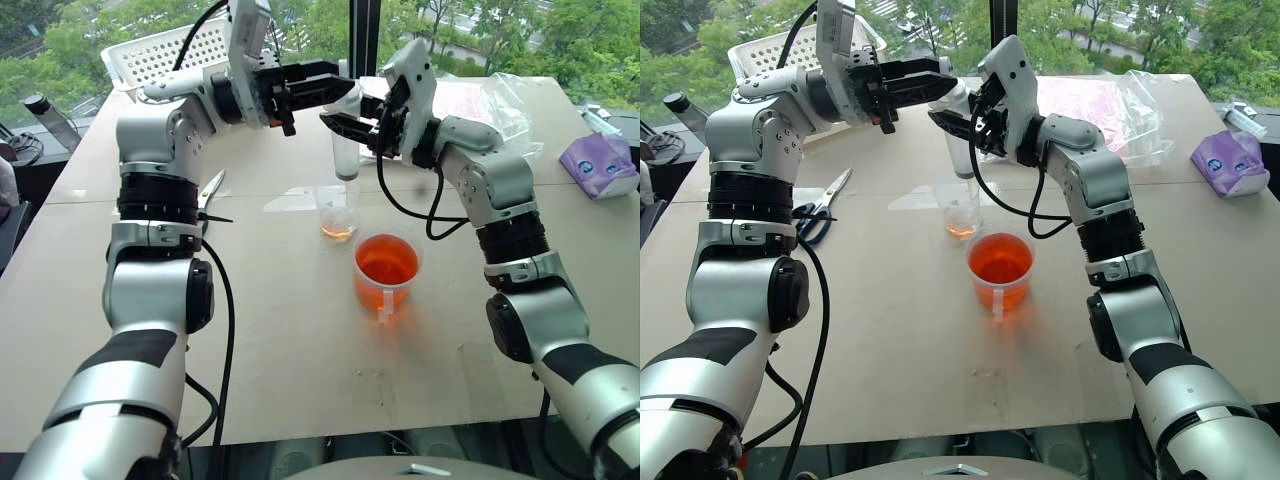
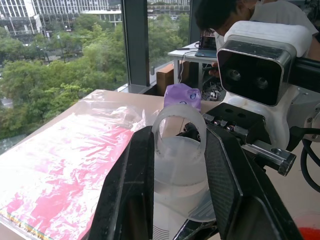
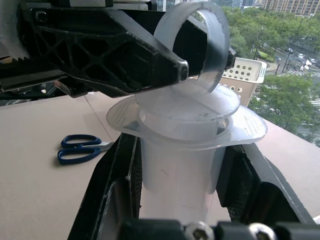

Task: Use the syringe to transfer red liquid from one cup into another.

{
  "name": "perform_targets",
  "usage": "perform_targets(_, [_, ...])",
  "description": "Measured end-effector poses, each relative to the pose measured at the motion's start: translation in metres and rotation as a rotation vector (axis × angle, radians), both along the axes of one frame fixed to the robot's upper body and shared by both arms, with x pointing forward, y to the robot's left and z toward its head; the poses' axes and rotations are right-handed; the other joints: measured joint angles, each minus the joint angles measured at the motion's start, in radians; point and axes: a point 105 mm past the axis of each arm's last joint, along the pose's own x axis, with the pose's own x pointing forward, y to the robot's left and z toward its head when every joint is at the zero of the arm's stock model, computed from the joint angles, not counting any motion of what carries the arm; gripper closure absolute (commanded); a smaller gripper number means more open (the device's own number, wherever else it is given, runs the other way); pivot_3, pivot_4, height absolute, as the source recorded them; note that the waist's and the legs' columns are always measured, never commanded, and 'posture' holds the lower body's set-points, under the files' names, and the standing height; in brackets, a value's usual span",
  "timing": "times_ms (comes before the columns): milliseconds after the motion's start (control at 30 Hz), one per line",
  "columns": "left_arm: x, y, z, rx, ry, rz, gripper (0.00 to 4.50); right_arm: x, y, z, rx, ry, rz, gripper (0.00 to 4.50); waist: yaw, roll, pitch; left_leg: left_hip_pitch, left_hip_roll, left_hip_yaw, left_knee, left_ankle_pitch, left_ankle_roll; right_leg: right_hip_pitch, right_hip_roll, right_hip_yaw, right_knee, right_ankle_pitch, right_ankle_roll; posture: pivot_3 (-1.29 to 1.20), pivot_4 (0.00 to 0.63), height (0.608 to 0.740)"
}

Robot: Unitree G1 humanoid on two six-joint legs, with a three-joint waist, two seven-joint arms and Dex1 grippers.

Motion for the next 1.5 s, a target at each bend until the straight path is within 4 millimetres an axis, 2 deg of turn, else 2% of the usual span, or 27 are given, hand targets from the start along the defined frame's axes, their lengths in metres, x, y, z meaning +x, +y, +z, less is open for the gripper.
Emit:
perform_targets(267, [0.000, 0.001, -0.003, -0.002, 0.015, 0.000, 3.63, -0.001, 0.001, -0.002, 0.004, 0.037, 0.009, 2.94, 0.000, 0.000, 0.000, 0.000, 0.000, 0.000, 0.000, 0.000, 0.000, 0.000, 0.000, 0.000, 0.000, 0.000, 0.000, 0.00, 0.150, 0.740])
perform_targets(333, [0.000, 0.001, -0.002, -0.013, 0.023, -0.003, 2.57, -0.001, 0.001, -0.002, 0.005, 0.039, 0.010, 2.94, 0.000, 0.000, 0.000, 0.000, 0.000, 0.000, 0.000, 0.000, 0.000, 0.000, 0.000, 0.000, 0.000, 0.000, 0.000, 0.00, 0.150, 0.740])
perform_targets(500, [0.000, -0.002, -0.006, -0.025, 0.049, -0.017, 0.30, -0.003, -0.003, 0.008, 0.044, 0.020, 0.007, 2.94, 0.000, 0.000, 0.000, 0.000, 0.000, 0.000, 0.000, 0.000, 0.000, 0.000, 0.000, 0.000, 0.000, 0.000, 0.000, 0.00, 0.150, 0.740])
perform_targets(533, [0.001, -0.001, -0.007, -0.026, 0.056, -0.010, 0.11, -0.005, -0.002, 0.012, 0.053, 0.008, 0.010, 2.94, 0.000, 0.000, 0.000, 0.000, 0.000, 0.000, 0.000, 0.000, 0.000, 0.000, 0.000, 0.000, 0.000, 0.000, 0.000, 0.00, 0.150, 0.740])
perform_targets(767, [-0.003, 0.006, -0.004, -0.056, 0.078, -0.039, 0.11, -0.009, 0.000, 0.019, 0.073, -0.008, 0.026, 2.94, -0.002, 0.000, 0.000, 0.000, 0.000, 0.000, 0.000, 0.000, 0.000, 0.000, 0.000, 0.000, 0.000, 0.000, 0.000, 0.00, 0.150, 0.740])
perform_targets(967, [-0.010, 0.031, 0.008, -0.071, 0.072, -0.024, 0.11, -0.021, 0.003, 0.029, 0.123, -0.005, 0.062, 2.94, -0.010, 0.000, 0.000, 0.000, 0.000, 0.000, -0.001, 0.000, 0.000, 0.000, 0.000, 0.000, 0.000, 0.000, 0.000, 0.00, 0.150, 0.740])
perform_targets(1133, [-0.014, 0.042, 0.016, -0.136, 0.089, -0.026, 0.11, -0.024, -0.006, 0.023, 0.154, 0.049, 0.053, 2.94, -0.009, 0.000, 0.000, 0.000, 0.000, 0.000, 0.000, 0.000, 0.000, 0.000, 0.000, 0.000, 0.000, 0.000, 0.000, 0.00, 0.150, 0.740])
perform_targets(1333, [-0.022, 0.065, 0.032, -0.239, 0.094, -0.006, 0.11, -0.023, -0.026, 0.024, 0.195, 0.084, 0.002, 2.94, -0.013, 0.000, 0.000, 0.000, 0.000, -0.001, 0.000, 0.000, 0.000, 0.000, 0.000, 0.000, 0.000, 0.000, 0.000, 0.00, 0.150, 0.740])
perform_targets(1433, [-0.024, 0.078, 0.032, -0.226, 0.082, 0.043, 0.11, -0.027, -0.049, 0.038, 0.217, 0.066, -0.034, 2.94, -0.012, 0.000, 0.000, 0.000, 0.000, -0.001, 0.000, 0.000, 0.000, 0.000, 0.000, 0.000, 0.000, 0.000, 0.000, 0.00, 0.150, 0.740])
perform_targets(1500, [-0.025, 0.091, 0.024, -0.218, 0.101, 0.098, 0.11, -0.028, -0.074, 0.048, 0.231, 0.058, -0.083, 2.94, -0.010, 0.000, 0.000, 0.000, 0.000, 0.000, -0.001, 0.000, 0.000, 0.000, 0.000, 0.000, 0.000, 0.000, 0.000, 0.00, 0.150, 0.740])
